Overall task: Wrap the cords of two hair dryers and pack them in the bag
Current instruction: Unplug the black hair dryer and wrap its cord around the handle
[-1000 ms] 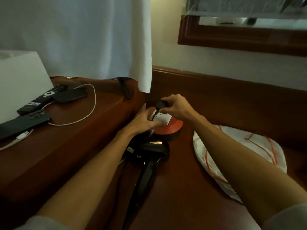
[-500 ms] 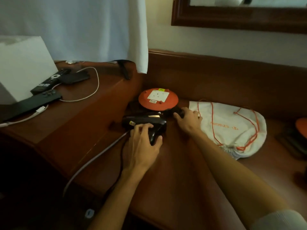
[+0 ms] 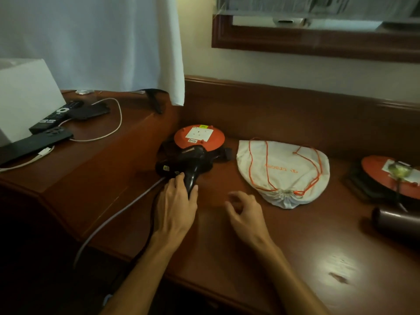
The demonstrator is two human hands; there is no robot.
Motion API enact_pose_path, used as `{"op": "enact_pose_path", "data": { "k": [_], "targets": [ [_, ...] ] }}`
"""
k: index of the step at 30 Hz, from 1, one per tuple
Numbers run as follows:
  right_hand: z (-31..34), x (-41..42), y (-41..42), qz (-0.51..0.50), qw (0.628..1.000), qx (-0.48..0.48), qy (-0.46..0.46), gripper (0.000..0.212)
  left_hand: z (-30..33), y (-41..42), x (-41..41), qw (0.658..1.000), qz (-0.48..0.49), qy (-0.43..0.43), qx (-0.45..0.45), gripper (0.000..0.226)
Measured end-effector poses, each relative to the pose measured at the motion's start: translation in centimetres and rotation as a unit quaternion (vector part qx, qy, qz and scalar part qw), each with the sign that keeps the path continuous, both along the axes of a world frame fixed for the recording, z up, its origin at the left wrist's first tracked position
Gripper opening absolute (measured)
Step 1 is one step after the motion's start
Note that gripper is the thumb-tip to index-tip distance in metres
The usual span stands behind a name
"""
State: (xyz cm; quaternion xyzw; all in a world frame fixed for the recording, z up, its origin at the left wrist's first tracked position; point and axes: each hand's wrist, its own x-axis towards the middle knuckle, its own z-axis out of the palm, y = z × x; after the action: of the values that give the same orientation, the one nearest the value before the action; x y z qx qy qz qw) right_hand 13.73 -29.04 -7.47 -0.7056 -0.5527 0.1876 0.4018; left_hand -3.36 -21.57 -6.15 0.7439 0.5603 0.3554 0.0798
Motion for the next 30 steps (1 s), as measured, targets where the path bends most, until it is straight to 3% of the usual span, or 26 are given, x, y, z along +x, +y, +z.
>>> {"op": "enact_pose_path", "data": {
  "k": [3,7,13,19,21,23,26,30],
  "targets": [
    [3.0,0.1,-0.9,0.057,0.993,0.016,0.097,0.023,2.9,-2.3,0.7,0.995,-0.052,-0.072,0.039,0.049],
    [7.1,-0.5,-1.4,0.141,0.951,0.035,0.273,0.042,6.2,-4.0,2.6,0.977,-0.125,-0.169,0.042,0.044],
    [9.1,-0.2,-1.6,0.076,0.87,0.089,0.479,0.043,5.2,-4.5,7.4,0.958,-0.179,-0.225,0.021,0.038],
    [8.4,2.1,-1.4,-0.07,0.897,0.075,0.431,0.037,3.2,-5.5,9.9,0.949,-0.206,-0.22,-0.091,0.053],
    [8.8,3.0,-0.9,-0.108,0.876,0.083,0.463,0.024,1.9,-7.1,10.2,0.929,-0.216,-0.26,-0.15,0.048],
    [9.2,3.8,-0.5,-0.126,0.861,0.089,0.485,0.021,0.8,-8.9,10.5,0.932,-0.184,-0.268,-0.16,0.043],
    [9.6,4.0,-0.1,-0.103,0.861,0.07,0.493,0.039,0.5,-10.1,11.6,0.923,-0.154,-0.324,-0.137,0.033],
    [9.9,4.5,0.1,-0.019,0.846,0.044,0.531,0.037,1.2,-10.2,12.3,0.903,-0.176,-0.353,-0.172,0.04]
  ]
}}
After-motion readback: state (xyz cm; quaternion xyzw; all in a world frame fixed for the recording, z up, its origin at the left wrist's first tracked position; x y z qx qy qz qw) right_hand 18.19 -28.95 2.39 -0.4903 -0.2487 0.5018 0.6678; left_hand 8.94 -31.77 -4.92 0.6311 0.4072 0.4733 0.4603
